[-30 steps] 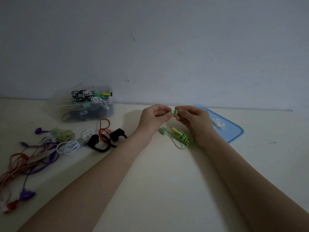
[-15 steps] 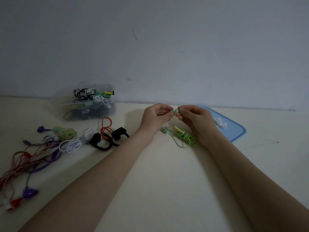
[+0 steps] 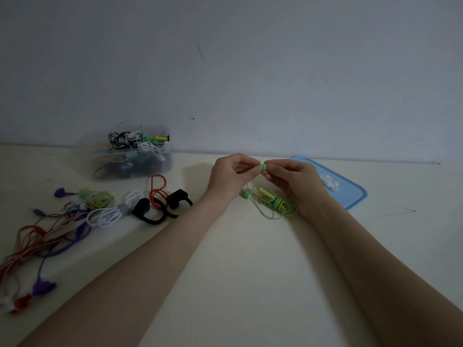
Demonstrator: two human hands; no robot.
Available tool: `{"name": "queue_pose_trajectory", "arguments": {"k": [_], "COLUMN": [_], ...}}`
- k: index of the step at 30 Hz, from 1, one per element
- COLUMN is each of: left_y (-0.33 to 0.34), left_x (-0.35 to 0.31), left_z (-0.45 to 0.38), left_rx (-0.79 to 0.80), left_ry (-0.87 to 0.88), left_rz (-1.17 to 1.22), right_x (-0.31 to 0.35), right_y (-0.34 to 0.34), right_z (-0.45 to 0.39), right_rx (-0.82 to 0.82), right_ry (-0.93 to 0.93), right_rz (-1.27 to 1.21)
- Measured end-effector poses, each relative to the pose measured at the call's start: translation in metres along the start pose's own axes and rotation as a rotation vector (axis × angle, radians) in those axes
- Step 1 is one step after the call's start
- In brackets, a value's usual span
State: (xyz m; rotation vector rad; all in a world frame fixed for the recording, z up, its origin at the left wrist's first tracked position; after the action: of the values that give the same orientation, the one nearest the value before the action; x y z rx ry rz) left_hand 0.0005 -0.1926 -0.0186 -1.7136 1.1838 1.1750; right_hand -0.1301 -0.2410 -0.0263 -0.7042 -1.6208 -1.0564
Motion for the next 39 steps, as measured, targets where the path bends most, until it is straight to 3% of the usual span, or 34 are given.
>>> {"name": "queue_pose_trajectory", "arguments": {"k": [14,39], "left_y": [0.0033,0.0052], "left_x": [0.0016,0.0055], "left_z": [0.0025,0.0020], "left_rx": [0.065,0.077], "left_ry": [-0.047,-0.102], "left_rz": [0.185,0.176], "right_x": [-0.0048,-0.0047], "right_y": [0.0032,0.0034], "right_z": [0.0027,0.0006], "right_rx": [0.073,0.076], "right_ry": [0.132,0.142], "right_rz": [-0.129,-0.116]}}
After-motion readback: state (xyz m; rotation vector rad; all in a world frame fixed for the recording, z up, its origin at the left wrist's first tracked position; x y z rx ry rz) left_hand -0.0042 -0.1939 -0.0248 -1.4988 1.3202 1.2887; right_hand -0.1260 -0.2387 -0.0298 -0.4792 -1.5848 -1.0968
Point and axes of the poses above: each hand's wrist, its own z-axis away from the middle knuckle, its own y-axis out of the palm, x = y × z, the point moved 8 cm from there along -z, towards the middle knuckle, and after that the axes turned 4 degrees about x, right-handed, at the moved point
